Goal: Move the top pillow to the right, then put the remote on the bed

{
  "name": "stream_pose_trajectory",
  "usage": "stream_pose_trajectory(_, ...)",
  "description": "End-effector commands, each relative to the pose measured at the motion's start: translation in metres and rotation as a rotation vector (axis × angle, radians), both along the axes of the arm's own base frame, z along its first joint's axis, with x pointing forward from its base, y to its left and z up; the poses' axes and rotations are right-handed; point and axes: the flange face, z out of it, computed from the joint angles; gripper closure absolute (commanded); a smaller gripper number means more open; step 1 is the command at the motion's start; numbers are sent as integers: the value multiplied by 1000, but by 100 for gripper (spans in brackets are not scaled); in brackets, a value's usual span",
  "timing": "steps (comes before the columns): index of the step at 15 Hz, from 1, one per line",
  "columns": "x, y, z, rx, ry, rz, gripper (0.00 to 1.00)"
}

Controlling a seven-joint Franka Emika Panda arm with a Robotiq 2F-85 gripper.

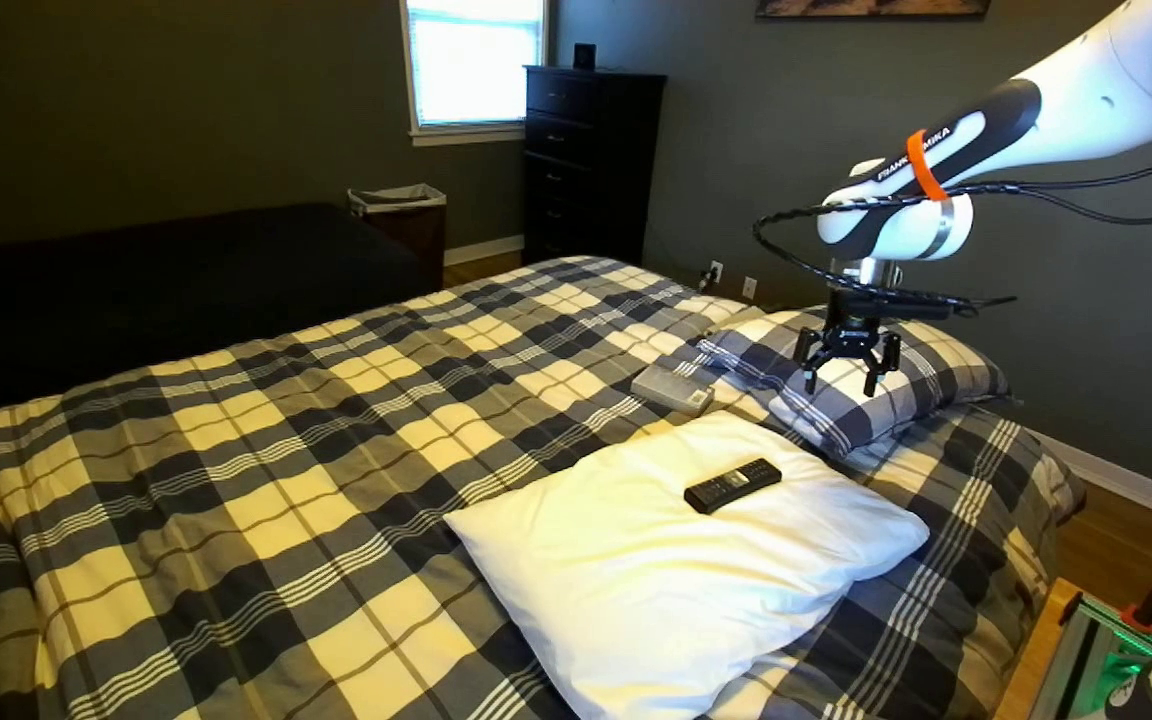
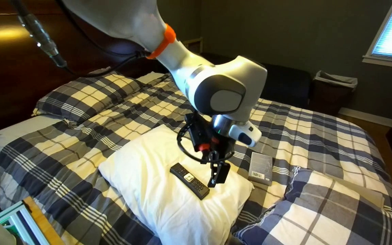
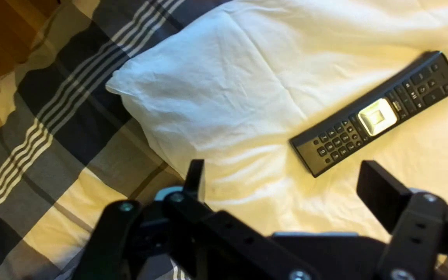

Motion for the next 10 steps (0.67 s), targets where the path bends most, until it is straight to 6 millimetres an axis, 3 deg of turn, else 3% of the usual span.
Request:
stream_pose_trajectory(1, -24, 29, -23, -4, -63, -128, 0)
stream_pose_trajectory(6, -26, 62, -58, -4, -82, -221, 0)
stream_pose_trajectory(10, -20, 83, -73, -1, -114, -298, 0)
